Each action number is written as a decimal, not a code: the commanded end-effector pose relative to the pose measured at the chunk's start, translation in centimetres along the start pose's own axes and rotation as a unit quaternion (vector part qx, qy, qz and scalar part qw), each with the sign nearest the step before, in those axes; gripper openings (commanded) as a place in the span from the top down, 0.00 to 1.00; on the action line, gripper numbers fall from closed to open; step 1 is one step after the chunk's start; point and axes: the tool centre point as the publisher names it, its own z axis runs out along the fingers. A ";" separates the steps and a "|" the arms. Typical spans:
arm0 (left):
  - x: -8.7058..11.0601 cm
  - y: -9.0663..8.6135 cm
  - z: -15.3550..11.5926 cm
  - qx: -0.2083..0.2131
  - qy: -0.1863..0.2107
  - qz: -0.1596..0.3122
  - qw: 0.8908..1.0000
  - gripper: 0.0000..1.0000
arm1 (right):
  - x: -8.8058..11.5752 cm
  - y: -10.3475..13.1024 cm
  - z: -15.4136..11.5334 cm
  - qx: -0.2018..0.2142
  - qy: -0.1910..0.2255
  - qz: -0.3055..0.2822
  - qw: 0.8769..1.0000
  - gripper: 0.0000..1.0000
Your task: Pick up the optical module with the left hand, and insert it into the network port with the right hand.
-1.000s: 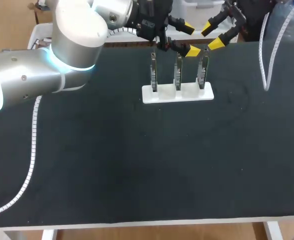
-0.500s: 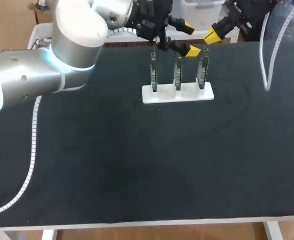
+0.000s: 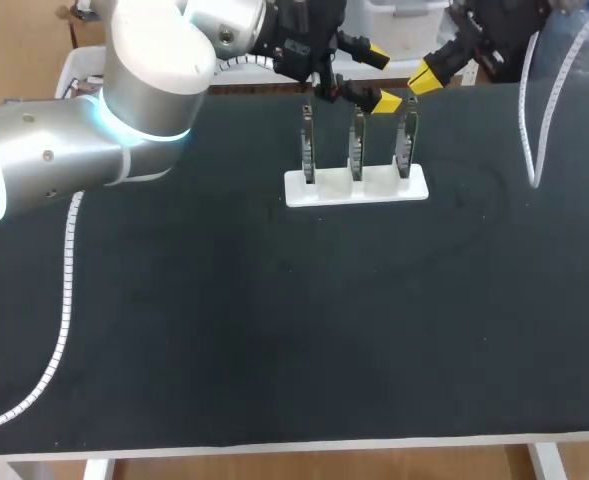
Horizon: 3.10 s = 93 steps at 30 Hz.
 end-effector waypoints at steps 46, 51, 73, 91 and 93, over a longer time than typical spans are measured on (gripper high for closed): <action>-0.1 -0.1 0.0 -0.001 0.002 -0.001 1.000 0.00 | 1.7 -1.7 1.0 -0.122 -0.012 0.019 0.992 1.00; -0.1 -0.1 0.0 -0.001 0.002 -0.001 1.000 0.00 | 2.0 -1.6 1.1 -0.123 -0.015 0.021 0.992 1.00; -0.1 -0.1 0.0 -0.001 0.002 -0.001 1.000 0.00 | -0.3 -1.4 -0.9 -0.099 -0.014 -0.012 0.995 1.00; -0.1 -0.1 0.0 -0.001 0.002 -0.001 1.000 0.00 | -0.3 -1.4 -0.9 -0.099 -0.014 -0.012 0.995 0.00; -0.1 -0.1 0.0 -0.001 0.002 -0.001 1.000 0.00 | -0.3 -1.4 -0.9 -0.099 -0.014 -0.012 0.995 0.00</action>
